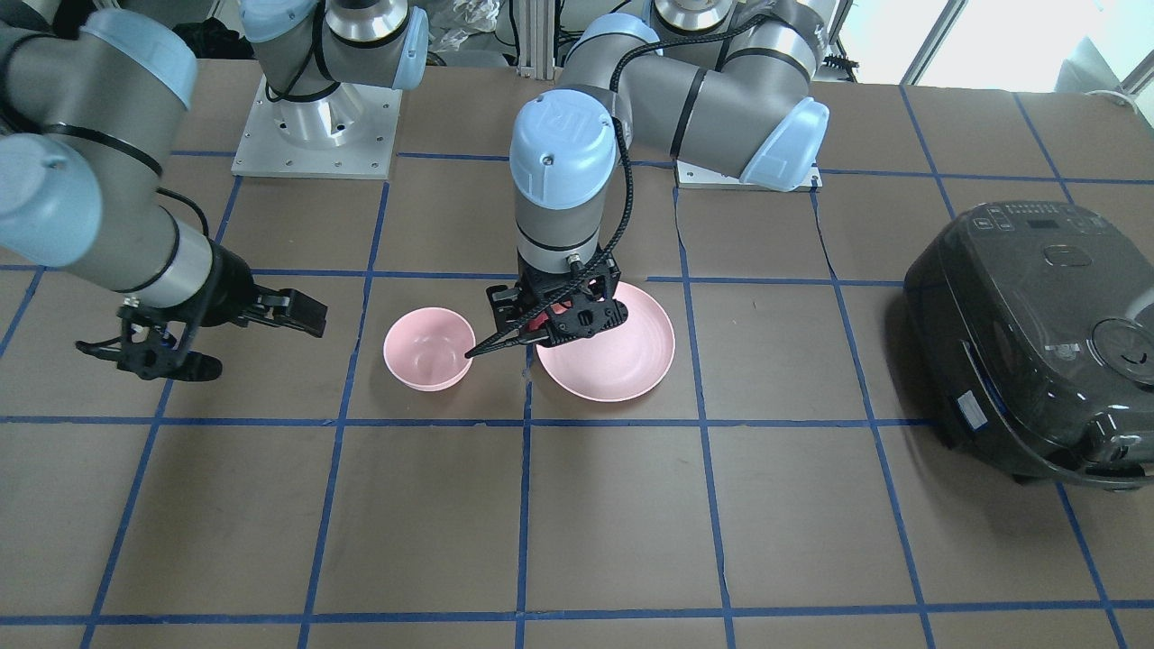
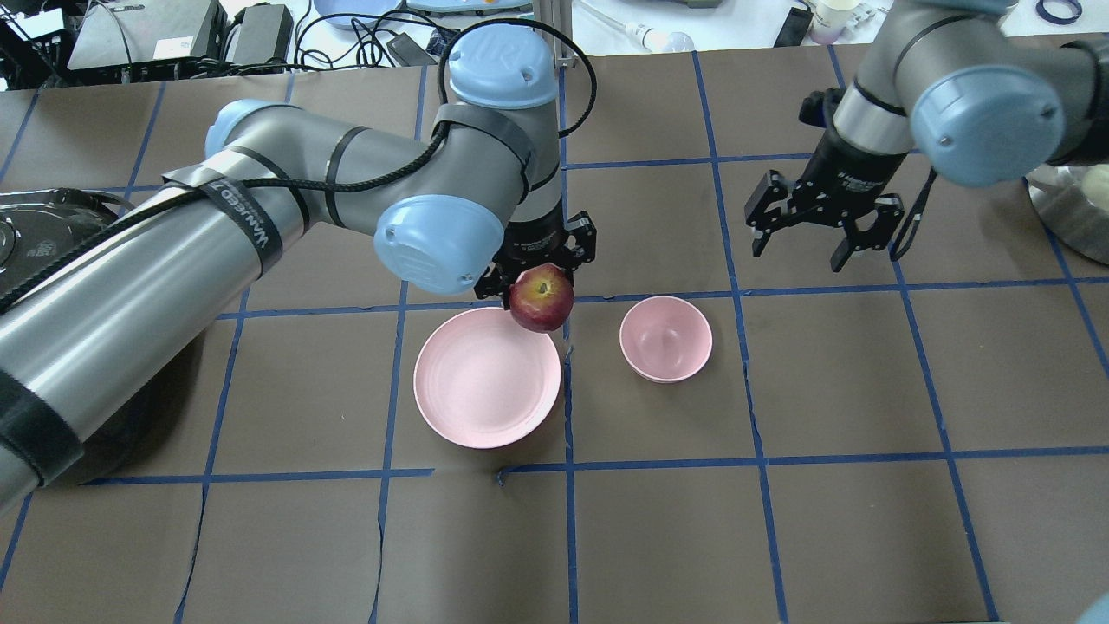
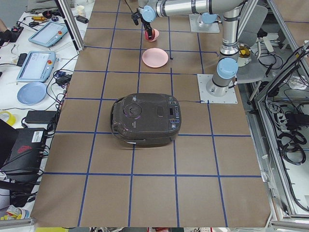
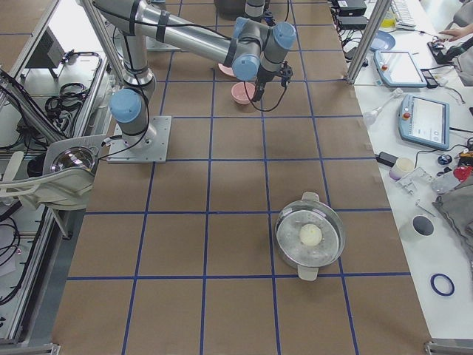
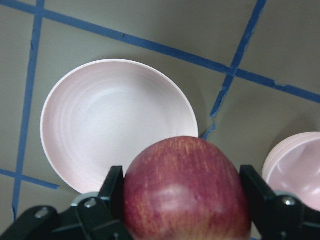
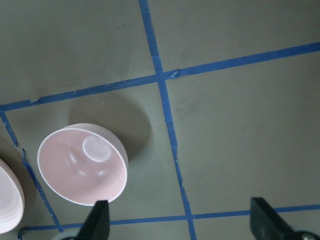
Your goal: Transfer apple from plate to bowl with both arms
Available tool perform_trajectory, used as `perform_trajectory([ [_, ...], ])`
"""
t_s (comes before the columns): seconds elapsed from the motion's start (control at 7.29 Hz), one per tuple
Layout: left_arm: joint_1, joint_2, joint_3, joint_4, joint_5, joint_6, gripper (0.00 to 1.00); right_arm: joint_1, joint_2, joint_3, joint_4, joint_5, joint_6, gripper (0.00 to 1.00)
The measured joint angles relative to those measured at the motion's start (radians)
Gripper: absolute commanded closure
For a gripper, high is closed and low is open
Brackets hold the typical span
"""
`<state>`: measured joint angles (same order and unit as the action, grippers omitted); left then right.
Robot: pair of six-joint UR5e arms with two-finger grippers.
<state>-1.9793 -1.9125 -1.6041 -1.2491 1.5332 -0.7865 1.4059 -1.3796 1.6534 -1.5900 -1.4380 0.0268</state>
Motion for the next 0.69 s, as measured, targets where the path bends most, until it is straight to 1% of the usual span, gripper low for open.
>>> perform_trajectory([
  [0.14, -0.035, -0.029, 0.001, 0.054, -0.024, -0.081, 0.89, -0.038, -0.012, -0.029, 0.039, -0.005, -0.03, 0.0],
  [0.27, -0.063, -0.061, 0.005, 0.107, -0.058, -0.168, 0.89, -0.067, -0.016, -0.042, 0.042, -0.009, -0.08, 0.0],
  [0.41, -0.085, -0.097, 0.015, 0.163, -0.096, -0.248, 0.89, -0.087, -0.015, -0.044, 0.026, -0.01, -0.123, 0.0],
  [0.69, -0.111, -0.149, 0.034, 0.211, -0.123, -0.326, 0.89, -0.102, -0.019, -0.049, -0.007, -0.011, -0.141, 0.0],
])
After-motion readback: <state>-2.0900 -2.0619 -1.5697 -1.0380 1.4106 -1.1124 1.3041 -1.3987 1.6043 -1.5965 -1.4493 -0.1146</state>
